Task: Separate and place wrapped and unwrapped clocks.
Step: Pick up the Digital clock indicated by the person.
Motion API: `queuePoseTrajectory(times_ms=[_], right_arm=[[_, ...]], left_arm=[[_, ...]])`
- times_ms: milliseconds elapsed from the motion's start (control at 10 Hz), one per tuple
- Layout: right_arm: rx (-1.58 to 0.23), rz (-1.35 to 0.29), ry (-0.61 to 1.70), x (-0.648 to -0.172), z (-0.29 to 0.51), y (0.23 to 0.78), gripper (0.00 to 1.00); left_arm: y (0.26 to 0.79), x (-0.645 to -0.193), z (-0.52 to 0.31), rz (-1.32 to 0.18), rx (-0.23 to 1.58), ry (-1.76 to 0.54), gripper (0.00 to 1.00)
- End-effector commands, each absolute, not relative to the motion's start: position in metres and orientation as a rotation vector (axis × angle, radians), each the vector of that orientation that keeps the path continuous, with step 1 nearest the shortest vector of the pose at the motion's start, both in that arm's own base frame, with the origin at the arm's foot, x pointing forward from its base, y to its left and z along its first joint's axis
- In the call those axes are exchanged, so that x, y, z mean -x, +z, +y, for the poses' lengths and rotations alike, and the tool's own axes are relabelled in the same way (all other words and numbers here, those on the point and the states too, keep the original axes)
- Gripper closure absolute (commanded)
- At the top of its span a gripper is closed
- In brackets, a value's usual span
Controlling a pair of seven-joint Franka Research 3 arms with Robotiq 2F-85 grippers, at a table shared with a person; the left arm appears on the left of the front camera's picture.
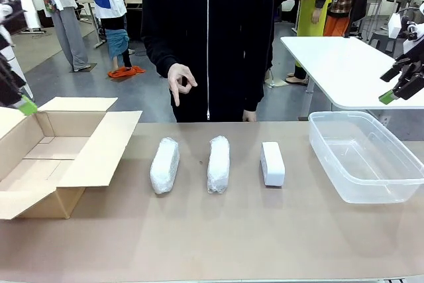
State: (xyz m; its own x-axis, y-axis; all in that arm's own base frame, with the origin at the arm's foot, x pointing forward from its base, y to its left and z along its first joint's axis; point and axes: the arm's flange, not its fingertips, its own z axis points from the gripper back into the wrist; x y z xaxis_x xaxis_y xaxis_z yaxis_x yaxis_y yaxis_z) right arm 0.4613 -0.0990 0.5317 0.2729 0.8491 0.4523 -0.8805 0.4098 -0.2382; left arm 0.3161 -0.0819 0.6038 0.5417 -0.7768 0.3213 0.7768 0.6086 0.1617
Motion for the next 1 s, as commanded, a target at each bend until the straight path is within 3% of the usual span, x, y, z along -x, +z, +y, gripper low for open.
queuePoseTrajectory(times_ms=[0, 900], right_arm=[[-0.073, -0.571, 1.167, -0.462, -0.1, 0.531, 0.0], [-0.073, -0.571, 1.167, -0.462, -0.1, 0.531, 0.0]], left_arm=[[0.606, -0.341, -0.118, -0.294, 0.004, -0.785, 0.0], [0.521, -0.423, -0.239, -0.19, -0.058, -0.598, 0.0]])
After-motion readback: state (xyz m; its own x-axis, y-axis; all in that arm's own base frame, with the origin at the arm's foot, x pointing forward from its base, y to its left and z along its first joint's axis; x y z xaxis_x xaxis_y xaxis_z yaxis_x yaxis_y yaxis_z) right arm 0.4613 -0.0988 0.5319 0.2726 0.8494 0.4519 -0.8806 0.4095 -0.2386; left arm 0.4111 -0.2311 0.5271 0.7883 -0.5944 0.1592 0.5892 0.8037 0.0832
